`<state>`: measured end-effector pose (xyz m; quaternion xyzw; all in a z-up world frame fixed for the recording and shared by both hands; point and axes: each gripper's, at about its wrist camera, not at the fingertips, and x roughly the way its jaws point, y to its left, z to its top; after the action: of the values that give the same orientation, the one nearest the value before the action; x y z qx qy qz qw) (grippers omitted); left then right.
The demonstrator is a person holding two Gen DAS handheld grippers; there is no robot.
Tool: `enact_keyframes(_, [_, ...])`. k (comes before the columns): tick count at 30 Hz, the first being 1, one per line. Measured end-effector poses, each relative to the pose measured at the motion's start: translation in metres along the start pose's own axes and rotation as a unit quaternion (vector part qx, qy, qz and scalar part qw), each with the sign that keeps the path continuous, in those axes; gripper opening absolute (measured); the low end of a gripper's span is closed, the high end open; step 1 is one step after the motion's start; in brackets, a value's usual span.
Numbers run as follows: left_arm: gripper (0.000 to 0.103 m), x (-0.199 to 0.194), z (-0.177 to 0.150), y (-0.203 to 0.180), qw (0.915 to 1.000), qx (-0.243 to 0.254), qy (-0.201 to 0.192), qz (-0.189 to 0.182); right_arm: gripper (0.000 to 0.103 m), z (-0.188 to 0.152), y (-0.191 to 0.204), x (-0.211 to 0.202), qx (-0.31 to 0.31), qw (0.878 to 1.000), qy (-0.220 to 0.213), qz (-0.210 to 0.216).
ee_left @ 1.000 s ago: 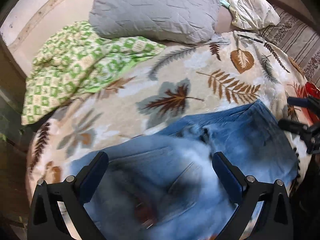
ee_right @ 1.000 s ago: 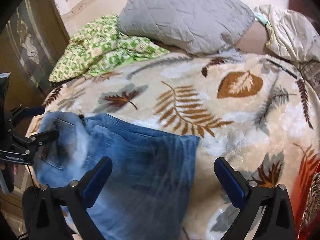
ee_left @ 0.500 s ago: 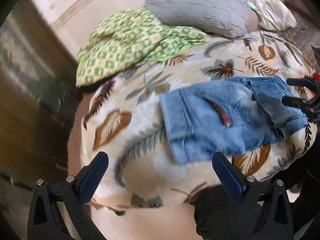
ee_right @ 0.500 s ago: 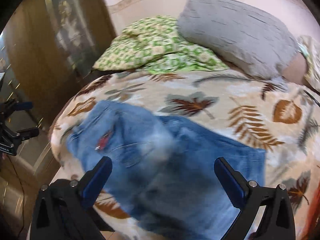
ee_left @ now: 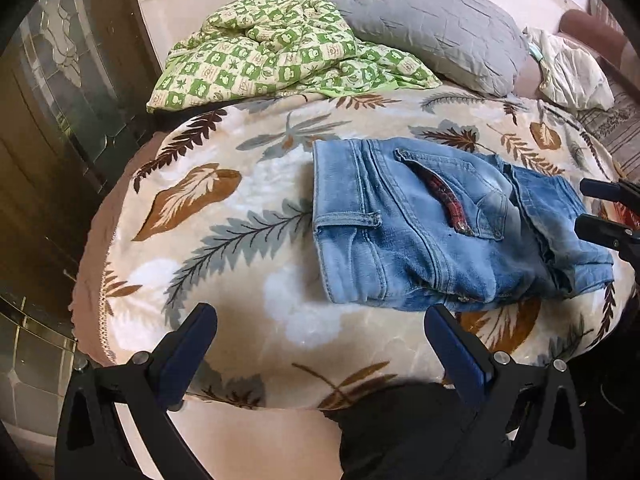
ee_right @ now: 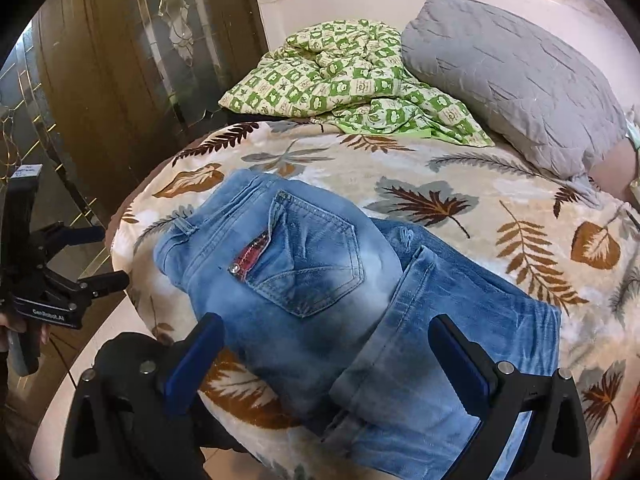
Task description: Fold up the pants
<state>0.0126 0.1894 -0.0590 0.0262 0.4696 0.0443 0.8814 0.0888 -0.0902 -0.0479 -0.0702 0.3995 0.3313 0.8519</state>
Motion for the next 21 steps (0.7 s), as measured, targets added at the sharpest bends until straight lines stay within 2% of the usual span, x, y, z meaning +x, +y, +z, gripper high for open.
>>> enact_keyframes(8, [0.103, 0.030, 0.014, 0.004, 0.9979, -0.064, 0.007, -0.011, 0.103, 0.005, 0.004, 0.009, -0.011, 1.000, 0.013, 0.002])
enact_keyframes(14, [0.103, 0.027, 0.031, 0.020, 0.9976, -0.069, -0.002, -0.007, 0.103, 0.011, 0.022, 0.016, -0.035, 0.999, 0.021, 0.016])
enact_keyframes(21, [0.103, 0.040, 0.057, 0.049, 0.9976, -0.068, 0.004, -0.011, 0.103, 0.023, 0.071, 0.029, -0.077, 0.996, 0.013, 0.035])
